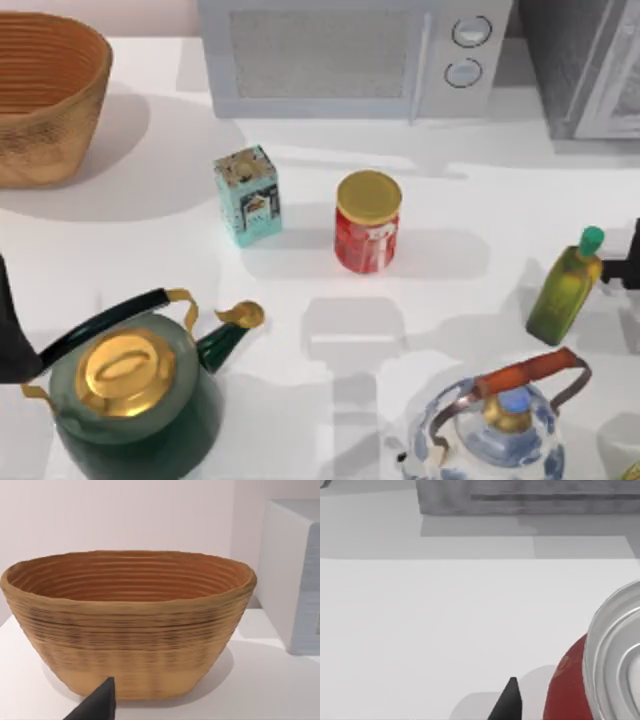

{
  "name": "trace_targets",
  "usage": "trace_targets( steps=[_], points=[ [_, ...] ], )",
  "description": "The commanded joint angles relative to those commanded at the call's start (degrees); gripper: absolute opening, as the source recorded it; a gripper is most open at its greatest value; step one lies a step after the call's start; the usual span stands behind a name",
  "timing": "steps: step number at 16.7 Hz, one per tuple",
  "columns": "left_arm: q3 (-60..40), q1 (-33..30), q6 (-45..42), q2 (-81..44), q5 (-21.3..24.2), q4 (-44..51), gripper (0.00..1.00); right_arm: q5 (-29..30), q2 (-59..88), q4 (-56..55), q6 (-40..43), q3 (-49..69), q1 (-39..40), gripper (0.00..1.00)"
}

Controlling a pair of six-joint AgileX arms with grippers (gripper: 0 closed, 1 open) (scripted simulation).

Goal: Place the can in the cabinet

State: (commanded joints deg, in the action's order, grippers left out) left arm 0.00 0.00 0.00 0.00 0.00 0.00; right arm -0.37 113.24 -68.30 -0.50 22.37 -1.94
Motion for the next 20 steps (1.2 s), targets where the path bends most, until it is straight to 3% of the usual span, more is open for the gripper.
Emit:
trace_targets(
  steps=[10,20],
  points=[
    [0.0,0.0,0.0,0.0,0.0,0.0,1.0,-0.23,-3.33,3.79,-0.02,1.18,0.11,0.0],
    [0.0,0.0,0.0,0.0,0.0,0.0,1.0,-0.69,-30.59,42.8,0.17,10.6,0.19,0.0]
  ],
)
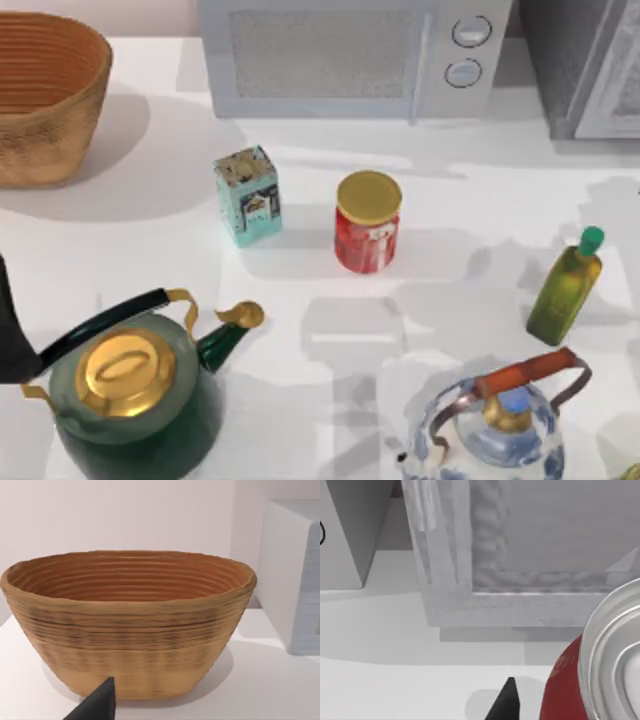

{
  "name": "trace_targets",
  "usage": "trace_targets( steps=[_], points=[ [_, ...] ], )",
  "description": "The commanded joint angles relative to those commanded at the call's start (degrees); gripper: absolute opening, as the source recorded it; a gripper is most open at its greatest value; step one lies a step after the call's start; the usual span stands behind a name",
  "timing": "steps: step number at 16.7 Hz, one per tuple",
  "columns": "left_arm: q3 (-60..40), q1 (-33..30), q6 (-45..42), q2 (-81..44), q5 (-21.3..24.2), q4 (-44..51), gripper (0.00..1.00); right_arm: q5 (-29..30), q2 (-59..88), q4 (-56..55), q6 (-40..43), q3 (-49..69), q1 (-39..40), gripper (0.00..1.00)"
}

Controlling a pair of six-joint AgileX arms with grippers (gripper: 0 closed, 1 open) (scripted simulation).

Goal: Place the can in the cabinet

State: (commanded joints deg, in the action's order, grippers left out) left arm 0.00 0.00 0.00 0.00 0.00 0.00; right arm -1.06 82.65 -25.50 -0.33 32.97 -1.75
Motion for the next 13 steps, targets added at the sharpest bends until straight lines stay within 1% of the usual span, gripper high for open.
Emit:
trace_targets(
  steps=[2,4,10,13],
  points=[
    [0.0,0.0,0.0,0.0,0.0,0.0,1.0,0.07,-4.57,5.27,-0.02,1.6,-0.14,0.0],
    [0.0,0.0,0.0,0.0,0.0,0.0,1.0,0.11,-7.11,8.23,-0.04,2.55,-0.23,0.0],
    [0.0,0.0,0.0,0.0,0.0,0.0,1.0,0.08,-7.46,8.74,-0.16,2.59,-0.15,0.0],
    [0.0,0.0,0.0,0.0,0.0,0.0,1.0,0.04,-10.36,9.58,-0.84,0.91,-0.26,0.0]
  ],
)
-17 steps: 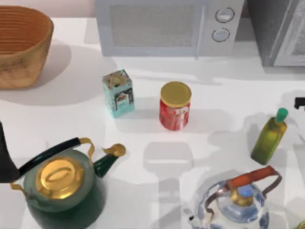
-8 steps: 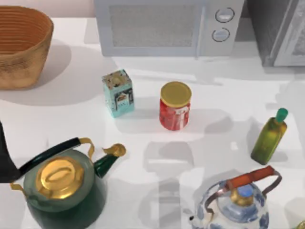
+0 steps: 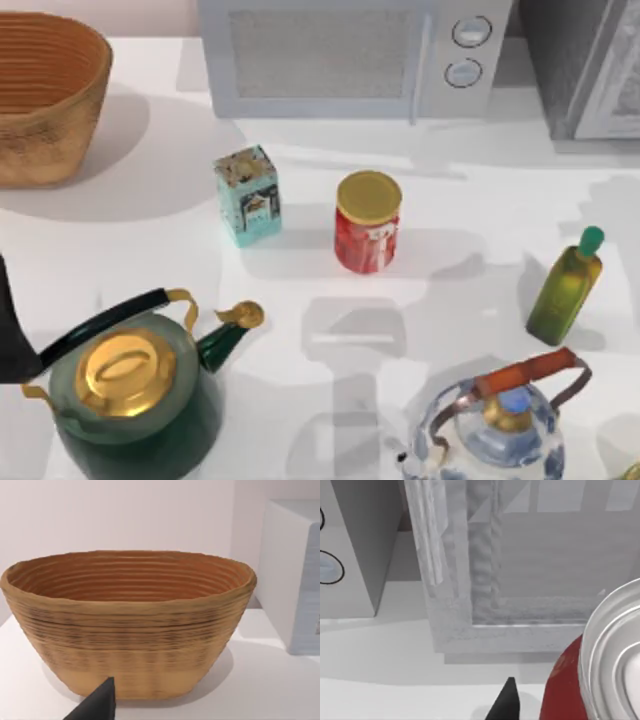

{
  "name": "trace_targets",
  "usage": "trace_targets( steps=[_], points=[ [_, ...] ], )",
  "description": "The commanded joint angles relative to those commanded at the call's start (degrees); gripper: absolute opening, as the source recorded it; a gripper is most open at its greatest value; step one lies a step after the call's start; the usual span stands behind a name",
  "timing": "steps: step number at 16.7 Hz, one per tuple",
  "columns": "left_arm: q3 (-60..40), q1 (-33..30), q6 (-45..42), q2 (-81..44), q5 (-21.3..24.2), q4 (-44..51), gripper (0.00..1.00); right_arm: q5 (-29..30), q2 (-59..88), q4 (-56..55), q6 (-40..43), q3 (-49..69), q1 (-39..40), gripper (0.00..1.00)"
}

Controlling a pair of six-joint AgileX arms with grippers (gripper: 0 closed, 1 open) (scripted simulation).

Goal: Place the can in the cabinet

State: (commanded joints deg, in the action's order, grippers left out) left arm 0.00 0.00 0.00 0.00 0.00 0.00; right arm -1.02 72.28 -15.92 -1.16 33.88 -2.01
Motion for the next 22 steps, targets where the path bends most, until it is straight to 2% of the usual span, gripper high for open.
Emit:
trace_targets(
  steps=[6,17,22],
  points=[
    [0.0,0.0,0.0,0.0,0.0,0.0,1.0,0.36,-17.13,4.26,-0.81,-8.55,0.04,0.0],
    [0.0,0.0,0.0,0.0,0.0,0.0,1.0,0.97,-64.18,13.94,0.08,-29.5,1.67,0.0],
    [0.0,0.0,0.0,0.0,0.0,0.0,1.0,1.02,-72.28,15.92,1.16,-33.88,2.01,0.0]
  ],
)
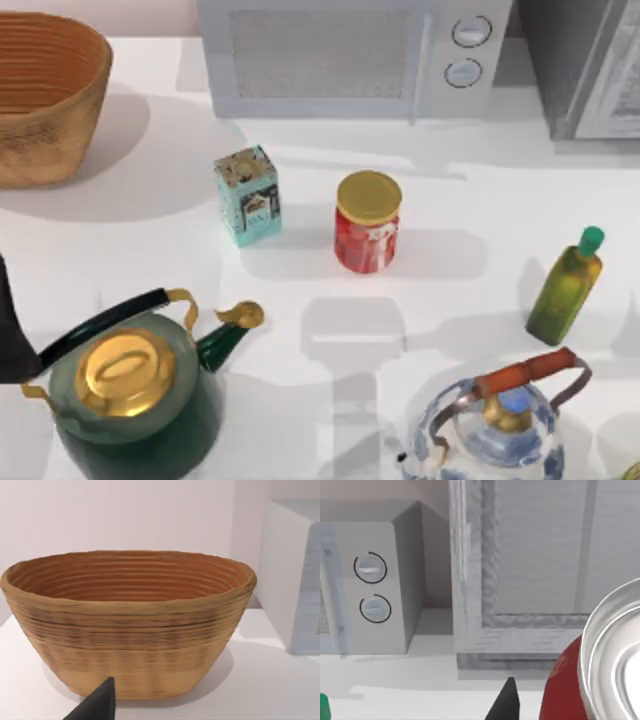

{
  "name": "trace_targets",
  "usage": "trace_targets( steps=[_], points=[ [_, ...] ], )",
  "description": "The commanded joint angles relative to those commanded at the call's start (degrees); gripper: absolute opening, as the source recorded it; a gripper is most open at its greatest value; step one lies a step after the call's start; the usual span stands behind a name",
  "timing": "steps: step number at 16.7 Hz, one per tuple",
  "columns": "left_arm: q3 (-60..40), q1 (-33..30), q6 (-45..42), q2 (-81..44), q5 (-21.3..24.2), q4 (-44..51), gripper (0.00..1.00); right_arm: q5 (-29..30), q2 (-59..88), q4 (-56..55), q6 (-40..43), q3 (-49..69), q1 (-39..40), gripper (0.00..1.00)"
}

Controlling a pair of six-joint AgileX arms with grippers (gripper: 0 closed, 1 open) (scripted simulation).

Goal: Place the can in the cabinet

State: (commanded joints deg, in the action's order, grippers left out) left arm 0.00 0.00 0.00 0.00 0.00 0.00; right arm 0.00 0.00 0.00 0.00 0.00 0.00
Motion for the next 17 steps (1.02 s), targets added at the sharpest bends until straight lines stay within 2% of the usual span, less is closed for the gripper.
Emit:
trace_targets(
  steps=[6,9,13,17],
  points=[
    [0.0,0.0,0.0,0.0,0.0,0.0,1.0,0.03,0.75,0.12,-0.15,0.79,0.04,0.0],
    [0.0,0.0,0.0,0.0,0.0,0.0,1.0,0.49,5.28,1.69,-0.3,6.2,1.2,0.0],
    [0.0,0.0,0.0,0.0,0.0,0.0,1.0,1.92,18.55,5.96,-0.53,21.4,3.68,0.0],
    [0.0,0.0,0.0,0.0,0.0,0.0,1.0,4.07,36.6,11.58,-0.73,45.33,6.33,0.0]
  ],
)
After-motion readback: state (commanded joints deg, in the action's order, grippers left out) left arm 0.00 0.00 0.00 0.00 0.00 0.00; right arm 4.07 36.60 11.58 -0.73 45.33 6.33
